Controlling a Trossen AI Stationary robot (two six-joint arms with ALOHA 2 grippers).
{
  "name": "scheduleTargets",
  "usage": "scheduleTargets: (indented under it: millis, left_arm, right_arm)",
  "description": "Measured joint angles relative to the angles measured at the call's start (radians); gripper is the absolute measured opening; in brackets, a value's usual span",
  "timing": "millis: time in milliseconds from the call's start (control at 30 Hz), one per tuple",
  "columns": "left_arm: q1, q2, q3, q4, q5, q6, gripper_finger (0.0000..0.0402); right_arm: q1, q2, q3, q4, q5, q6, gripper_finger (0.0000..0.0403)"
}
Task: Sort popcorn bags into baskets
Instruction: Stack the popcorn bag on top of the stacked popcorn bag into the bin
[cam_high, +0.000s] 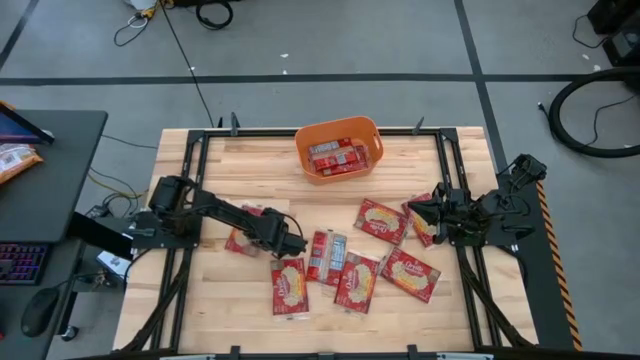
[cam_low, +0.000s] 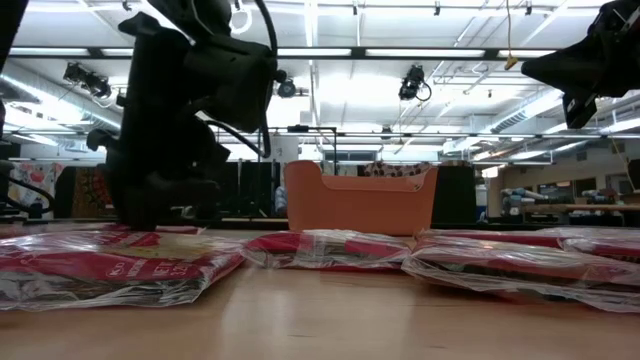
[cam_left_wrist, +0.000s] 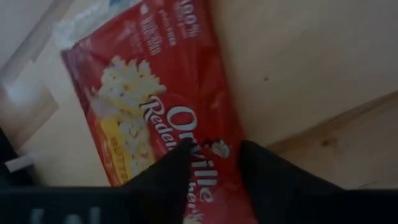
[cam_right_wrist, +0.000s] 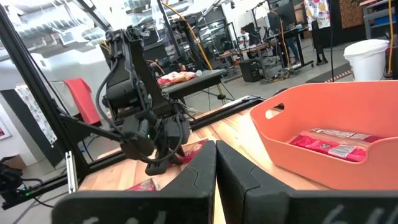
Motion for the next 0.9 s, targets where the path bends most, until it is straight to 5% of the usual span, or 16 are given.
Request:
scheduleTargets:
  millis: [233, 700, 900]
  left_arm:
    - [-0.002, 0.002, 0.01, -0.023, 0.008, 0.073, 0.0013]
    - [0.006, -0.038, 0.331, -0.281, -0.108, 0.242, 0.0008]
    - [0.009, -0.045, 0.478, -0.253, -0.175, 0.387, 0.0007]
  right_arm:
    - [0.0, 0.0, 0.0, 0.0, 0.0, 0.0, 0.0016]
    - [0.0, 0.0, 0.0, 0.001, 0.0, 0.0, 0.0016]
    - [0.0, 0.0, 0.0, 0.008, 0.0, 0.0, 0.0016]
